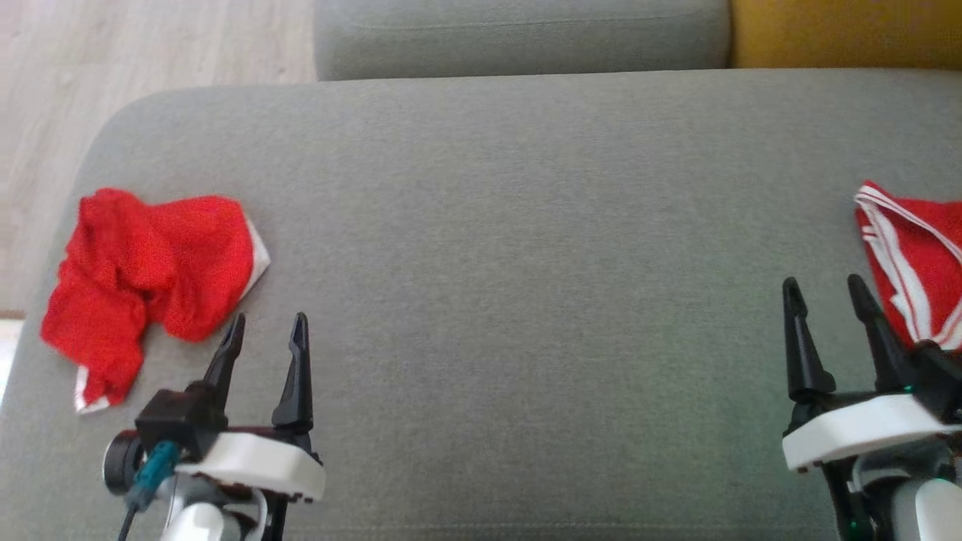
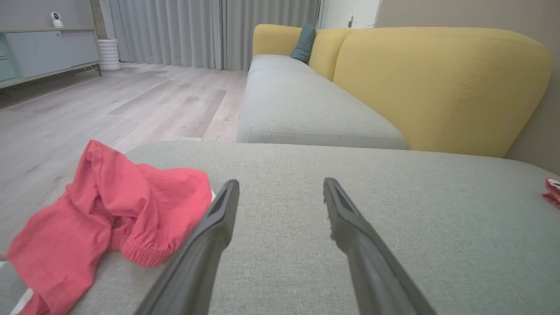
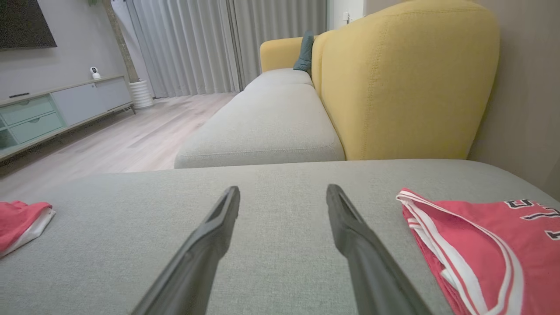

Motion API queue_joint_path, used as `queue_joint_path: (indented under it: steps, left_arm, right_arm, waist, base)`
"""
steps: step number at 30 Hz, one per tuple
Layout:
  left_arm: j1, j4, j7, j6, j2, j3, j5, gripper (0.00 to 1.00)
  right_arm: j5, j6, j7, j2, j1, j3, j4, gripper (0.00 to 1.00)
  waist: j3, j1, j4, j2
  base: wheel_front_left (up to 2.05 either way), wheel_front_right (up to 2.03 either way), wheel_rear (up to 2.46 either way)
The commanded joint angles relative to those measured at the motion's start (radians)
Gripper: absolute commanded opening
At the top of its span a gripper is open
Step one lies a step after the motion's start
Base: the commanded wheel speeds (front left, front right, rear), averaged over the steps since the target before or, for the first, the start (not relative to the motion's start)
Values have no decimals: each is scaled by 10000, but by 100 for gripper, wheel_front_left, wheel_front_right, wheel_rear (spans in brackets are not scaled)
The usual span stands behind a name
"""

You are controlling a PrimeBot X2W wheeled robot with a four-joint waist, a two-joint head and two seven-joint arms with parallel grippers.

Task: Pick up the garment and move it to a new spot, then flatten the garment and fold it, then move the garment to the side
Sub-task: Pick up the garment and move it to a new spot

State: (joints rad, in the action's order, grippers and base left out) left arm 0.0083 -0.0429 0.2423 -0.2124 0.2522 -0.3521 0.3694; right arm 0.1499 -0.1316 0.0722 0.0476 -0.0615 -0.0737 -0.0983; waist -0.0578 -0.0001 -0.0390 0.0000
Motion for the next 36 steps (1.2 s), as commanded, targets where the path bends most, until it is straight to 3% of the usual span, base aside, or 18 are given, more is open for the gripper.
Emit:
queue_joint_path:
  steps: [1,10,12,18,26,36]
  left_arm:
    - [-645,244,53,-57,165,331,47,100]
    - [-990,-32,134,25,12,350,15,100]
    - [-1068,-122,154,61,-34,362,-8,100]
    - [-1080,-211,179,66,-71,509,-41,100]
    - [-1058,-218,191,125,-135,682,-109,100]
    - [-1121,-111,193,240,-259,918,-250,100]
  right_arm:
    - [53,9,25,26,232,216,-478,100]
    - [-53,9,326,74,339,426,-924,100]
    - [-66,9,438,134,378,517,-983,100]
    - [-74,9,641,242,441,761,-1138,100]
    - [-80,9,744,278,416,836,-1200,100]
    - [-116,9,796,261,446,857,-1326,100]
  waist:
    - [-83,1,-245,0]
    - [-138,1,-1990,0]
    - [-102,1,-2641,0]
    - [-46,1,-3556,0]
    - [18,1,-4097,0]
    - [-182,1,-4230,0]
  base:
    - [0,0,0]
    - [0,0,0]
    - [0,0,0]
    - [0,0,0]
    - [0,0,0]
    - [0,0,0]
